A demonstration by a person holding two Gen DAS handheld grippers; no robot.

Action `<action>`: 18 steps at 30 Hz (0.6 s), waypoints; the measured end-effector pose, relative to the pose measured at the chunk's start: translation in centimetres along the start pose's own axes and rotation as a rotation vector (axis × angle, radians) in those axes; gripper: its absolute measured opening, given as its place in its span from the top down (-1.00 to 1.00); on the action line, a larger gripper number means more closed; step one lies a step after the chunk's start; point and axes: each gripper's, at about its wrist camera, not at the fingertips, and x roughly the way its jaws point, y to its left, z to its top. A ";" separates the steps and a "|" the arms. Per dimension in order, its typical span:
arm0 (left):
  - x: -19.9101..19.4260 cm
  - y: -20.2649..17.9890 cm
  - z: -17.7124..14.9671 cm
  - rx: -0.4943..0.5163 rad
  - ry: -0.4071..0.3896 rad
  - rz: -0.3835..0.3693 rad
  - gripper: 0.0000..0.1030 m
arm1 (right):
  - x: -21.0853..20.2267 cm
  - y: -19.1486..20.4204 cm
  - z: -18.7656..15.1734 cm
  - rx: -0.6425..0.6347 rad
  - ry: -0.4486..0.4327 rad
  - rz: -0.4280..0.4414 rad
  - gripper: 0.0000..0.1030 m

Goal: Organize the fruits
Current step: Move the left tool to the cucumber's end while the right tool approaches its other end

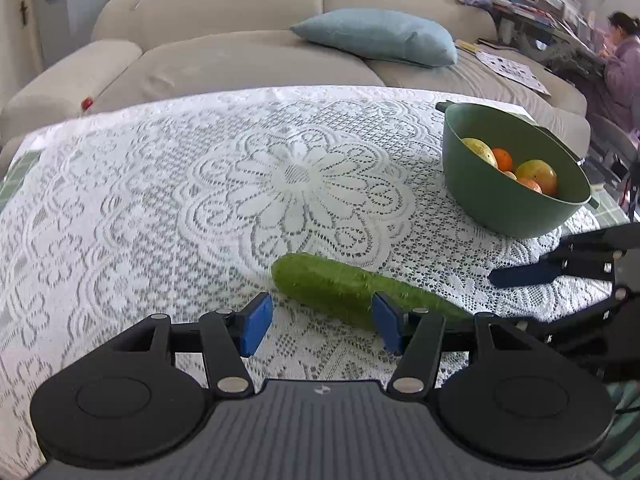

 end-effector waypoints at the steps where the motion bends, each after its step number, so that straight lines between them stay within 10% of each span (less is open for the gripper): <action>1: 0.1 0.0 0.2 0.015 -0.003 0.000 -0.31 | 0.0 -0.2 0.1 0.009 -0.004 -0.009 0.04; 8: 0.5 -0.7 1.0 0.156 0.006 -0.050 -0.31 | 0.1 -0.7 0.4 0.031 -0.029 -0.107 0.04; 18: 0.4 -0.1 1.0 0.314 0.027 -0.069 -0.32 | -1.2 -1.6 0.0 0.116 -0.032 0.011 -0.02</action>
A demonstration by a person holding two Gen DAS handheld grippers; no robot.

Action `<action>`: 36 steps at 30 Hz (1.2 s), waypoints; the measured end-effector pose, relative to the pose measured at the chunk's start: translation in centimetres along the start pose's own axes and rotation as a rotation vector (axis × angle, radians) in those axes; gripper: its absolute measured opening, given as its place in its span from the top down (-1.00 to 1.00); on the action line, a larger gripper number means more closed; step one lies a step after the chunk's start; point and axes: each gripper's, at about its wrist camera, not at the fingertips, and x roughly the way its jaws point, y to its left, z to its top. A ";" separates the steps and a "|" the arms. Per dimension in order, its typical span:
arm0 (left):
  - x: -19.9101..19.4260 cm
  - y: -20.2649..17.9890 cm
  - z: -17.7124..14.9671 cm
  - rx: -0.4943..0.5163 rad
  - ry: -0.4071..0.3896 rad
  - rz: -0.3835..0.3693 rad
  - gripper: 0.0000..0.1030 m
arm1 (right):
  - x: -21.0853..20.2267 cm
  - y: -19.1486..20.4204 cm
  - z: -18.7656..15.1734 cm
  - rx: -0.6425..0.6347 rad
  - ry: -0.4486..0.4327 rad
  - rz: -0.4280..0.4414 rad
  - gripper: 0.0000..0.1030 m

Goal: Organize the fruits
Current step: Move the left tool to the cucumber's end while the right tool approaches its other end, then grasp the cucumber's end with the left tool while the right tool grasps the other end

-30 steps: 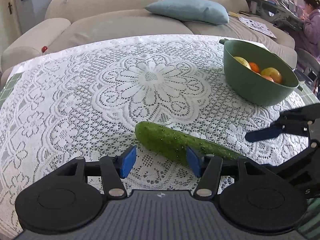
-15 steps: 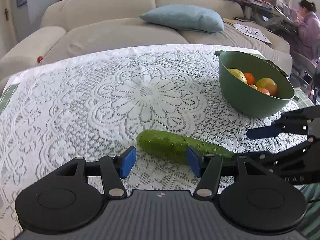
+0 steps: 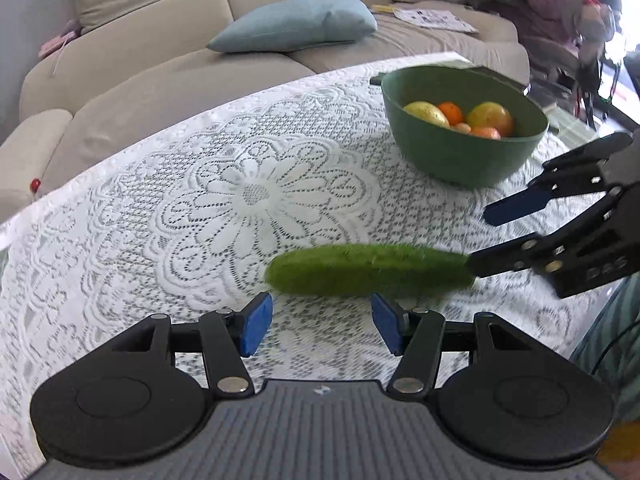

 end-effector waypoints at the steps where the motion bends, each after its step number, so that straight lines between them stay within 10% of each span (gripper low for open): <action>1: 0.1 0.2 -0.1 0.009 0.002 0.004 -0.32 | 0.0 0.1 -0.1 -0.008 0.008 0.004 -0.04; 14: 3.9 1.0 -0.7 0.097 0.023 0.032 -0.34 | 3.4 2.6 -0.8 -0.126 0.132 -0.035 0.29; 23: 4.8 0.8 -0.7 0.133 -0.011 0.037 -0.34 | 2.7 1.0 0.5 -0.036 0.039 -0.127 0.70; 31: 5.2 1.3 0.3 0.193 -0.027 0.011 -0.34 | 2.5 0.2 1.2 0.013 0.017 -0.144 0.64; 36: 5.9 1.1 0.8 0.278 -0.002 0.019 -0.34 | 2.4 0.7 1.0 -0.006 0.028 -0.110 0.08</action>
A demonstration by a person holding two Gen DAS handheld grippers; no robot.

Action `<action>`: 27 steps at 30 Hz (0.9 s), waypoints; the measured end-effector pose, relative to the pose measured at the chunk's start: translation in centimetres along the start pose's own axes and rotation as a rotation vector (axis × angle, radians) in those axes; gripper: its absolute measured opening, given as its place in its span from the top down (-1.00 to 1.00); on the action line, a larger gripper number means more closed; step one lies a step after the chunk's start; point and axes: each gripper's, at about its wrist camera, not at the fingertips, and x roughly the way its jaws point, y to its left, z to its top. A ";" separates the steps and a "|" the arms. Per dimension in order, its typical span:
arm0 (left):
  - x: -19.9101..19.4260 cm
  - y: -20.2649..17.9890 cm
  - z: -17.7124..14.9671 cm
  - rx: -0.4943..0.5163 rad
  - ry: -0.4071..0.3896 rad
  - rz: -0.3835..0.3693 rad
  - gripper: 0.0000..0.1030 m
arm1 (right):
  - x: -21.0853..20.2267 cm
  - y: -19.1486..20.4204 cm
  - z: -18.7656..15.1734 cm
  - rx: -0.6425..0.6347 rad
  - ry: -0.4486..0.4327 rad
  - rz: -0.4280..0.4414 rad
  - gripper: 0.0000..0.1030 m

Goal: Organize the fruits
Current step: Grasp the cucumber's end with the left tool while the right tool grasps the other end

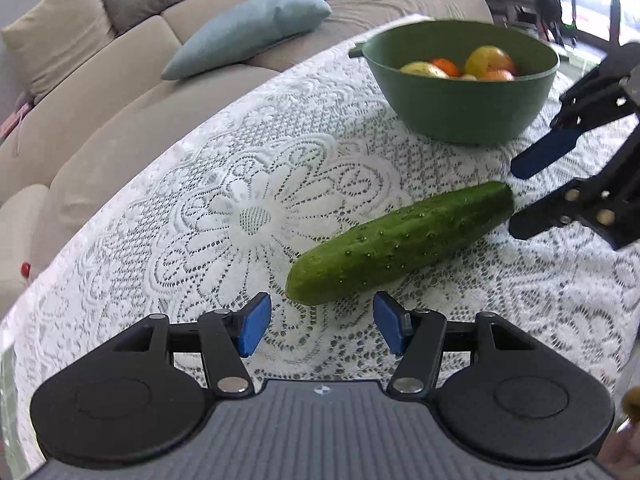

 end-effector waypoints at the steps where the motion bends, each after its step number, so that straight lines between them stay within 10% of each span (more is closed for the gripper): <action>1: 0.2 -0.1 0.1 0.011 0.005 -0.002 -0.34 | 0.1 0.3 -0.1 -0.016 0.005 0.001 0.08; 27: 1.5 -0.1 -0.1 -0.079 -0.007 -0.015 -0.13 | 2.9 1.2 0.4 -0.037 0.056 -0.101 0.40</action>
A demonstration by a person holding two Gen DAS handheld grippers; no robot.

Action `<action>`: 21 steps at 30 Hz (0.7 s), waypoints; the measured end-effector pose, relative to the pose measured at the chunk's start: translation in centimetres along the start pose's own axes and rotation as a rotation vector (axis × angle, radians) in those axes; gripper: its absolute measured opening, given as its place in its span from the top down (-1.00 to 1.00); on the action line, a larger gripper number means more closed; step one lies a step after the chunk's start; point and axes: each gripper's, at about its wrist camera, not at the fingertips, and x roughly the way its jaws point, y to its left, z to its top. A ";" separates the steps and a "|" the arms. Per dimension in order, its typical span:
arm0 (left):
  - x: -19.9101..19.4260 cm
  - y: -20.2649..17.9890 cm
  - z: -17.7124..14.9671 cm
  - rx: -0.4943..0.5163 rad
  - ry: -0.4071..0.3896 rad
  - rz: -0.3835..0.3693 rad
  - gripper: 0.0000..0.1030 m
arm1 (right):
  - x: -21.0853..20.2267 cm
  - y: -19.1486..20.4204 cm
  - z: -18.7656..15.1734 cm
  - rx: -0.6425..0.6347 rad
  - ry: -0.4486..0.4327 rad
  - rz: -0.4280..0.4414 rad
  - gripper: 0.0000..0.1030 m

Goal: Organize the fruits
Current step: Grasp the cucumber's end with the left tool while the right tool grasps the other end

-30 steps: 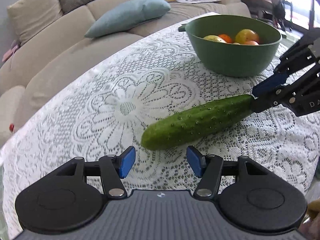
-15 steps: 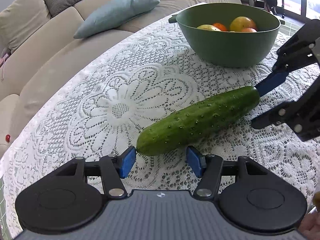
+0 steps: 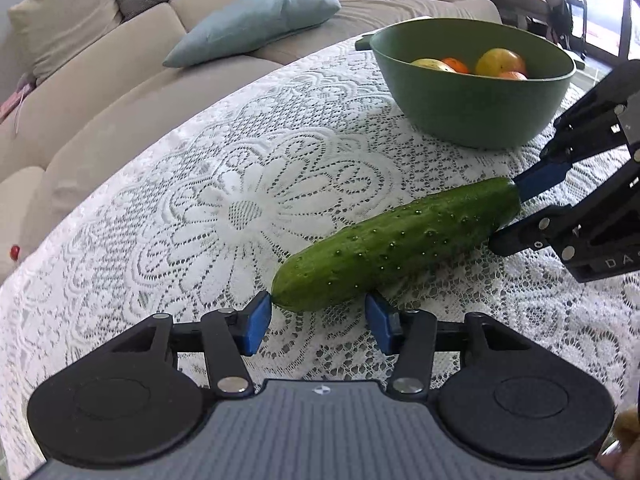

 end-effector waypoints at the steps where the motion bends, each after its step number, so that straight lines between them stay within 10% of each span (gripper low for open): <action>1: 0.0 -0.1 0.0 -0.001 0.001 0.001 -0.13 | 0.0 0.0 0.0 -0.003 -0.002 -0.003 0.40; 21: -0.1 0.2 -0.3 -0.049 -0.026 -0.021 -0.01 | 0.2 0.1 0.4 -0.006 -0.040 -0.057 0.30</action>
